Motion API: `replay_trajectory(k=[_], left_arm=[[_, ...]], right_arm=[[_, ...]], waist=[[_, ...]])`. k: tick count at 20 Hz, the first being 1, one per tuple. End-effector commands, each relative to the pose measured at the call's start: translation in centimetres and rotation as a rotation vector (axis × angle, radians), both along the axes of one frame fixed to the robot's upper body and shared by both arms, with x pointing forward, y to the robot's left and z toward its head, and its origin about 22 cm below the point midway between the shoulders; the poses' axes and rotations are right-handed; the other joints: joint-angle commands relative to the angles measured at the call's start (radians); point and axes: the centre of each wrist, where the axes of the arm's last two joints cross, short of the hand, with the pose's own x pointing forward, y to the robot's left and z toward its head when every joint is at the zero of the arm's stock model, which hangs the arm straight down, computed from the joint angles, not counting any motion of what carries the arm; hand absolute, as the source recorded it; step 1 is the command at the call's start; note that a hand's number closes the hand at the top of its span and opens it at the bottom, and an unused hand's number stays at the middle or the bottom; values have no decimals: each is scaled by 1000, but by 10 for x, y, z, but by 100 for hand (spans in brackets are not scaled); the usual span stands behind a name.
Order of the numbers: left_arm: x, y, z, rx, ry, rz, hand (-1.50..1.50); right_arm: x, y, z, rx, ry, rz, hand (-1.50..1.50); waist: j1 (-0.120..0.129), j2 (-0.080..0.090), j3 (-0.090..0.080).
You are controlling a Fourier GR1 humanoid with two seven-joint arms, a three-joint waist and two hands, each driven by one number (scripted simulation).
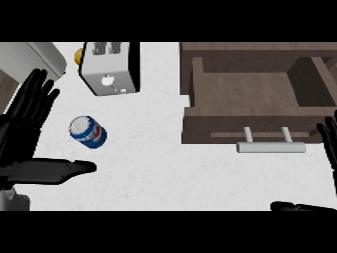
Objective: Pick up the can, place it into the drawer and close the drawer
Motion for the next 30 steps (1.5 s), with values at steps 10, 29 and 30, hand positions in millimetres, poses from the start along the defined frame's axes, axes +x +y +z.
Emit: replay_trajectory(k=[10, 29, 30], left_arm=[[20, 12, -43, -17, 46, 27, -150], [39, 16, -114, 13, 74, 86, -150], [43, 23, -124, 11, 58, 99, -150]], right_arm=[[-1, -20, -3, -20, 12, -14, -150], [-9, -28, -15, -26, 9, -10, -150], [-19, -41, -12, -3, 18, 3, -150]], waist=[[0, 0, 0], [-1, 0, 0], [-4, 0, 0]])
